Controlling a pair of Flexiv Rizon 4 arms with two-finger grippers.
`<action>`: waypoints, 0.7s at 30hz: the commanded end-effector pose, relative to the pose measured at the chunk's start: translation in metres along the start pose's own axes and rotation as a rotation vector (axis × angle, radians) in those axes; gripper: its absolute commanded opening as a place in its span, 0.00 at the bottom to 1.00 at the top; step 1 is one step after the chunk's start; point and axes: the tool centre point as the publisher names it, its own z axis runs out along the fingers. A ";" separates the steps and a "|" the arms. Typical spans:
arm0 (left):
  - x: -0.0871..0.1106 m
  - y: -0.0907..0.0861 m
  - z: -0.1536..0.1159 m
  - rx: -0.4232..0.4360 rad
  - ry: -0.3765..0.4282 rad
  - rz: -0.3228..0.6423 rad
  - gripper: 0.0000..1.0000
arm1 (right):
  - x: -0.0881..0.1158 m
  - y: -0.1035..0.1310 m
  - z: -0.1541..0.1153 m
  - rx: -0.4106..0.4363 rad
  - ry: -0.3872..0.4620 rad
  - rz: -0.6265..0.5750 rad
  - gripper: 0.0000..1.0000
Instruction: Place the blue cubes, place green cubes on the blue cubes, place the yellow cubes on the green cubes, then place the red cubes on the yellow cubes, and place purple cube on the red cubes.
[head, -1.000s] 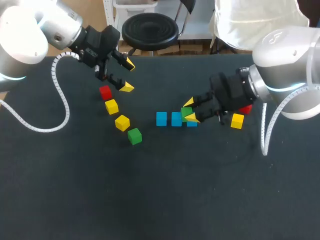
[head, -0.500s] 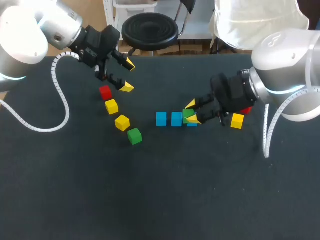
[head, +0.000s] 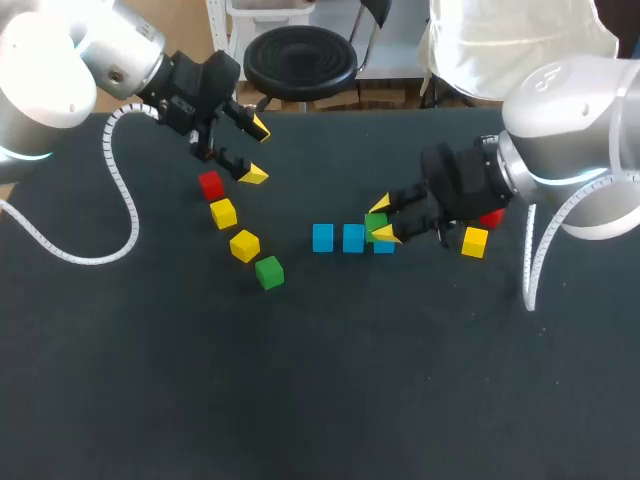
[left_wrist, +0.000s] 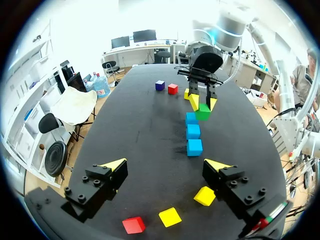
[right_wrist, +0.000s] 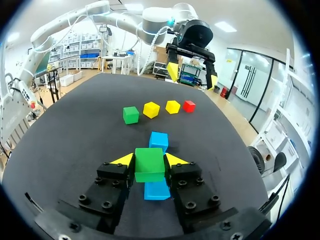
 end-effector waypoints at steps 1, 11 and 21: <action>0.001 0.001 0.000 0.001 -0.002 0.003 1.00 | 0.000 -0.005 0.003 -0.007 0.000 0.000 0.00; 0.001 0.001 0.000 0.001 -0.002 0.003 1.00 | 0.007 -0.002 0.009 -0.009 -0.002 0.022 0.00; 0.001 0.001 0.000 0.001 -0.002 0.003 1.00 | 0.006 -0.007 0.009 -0.003 -0.003 0.013 0.00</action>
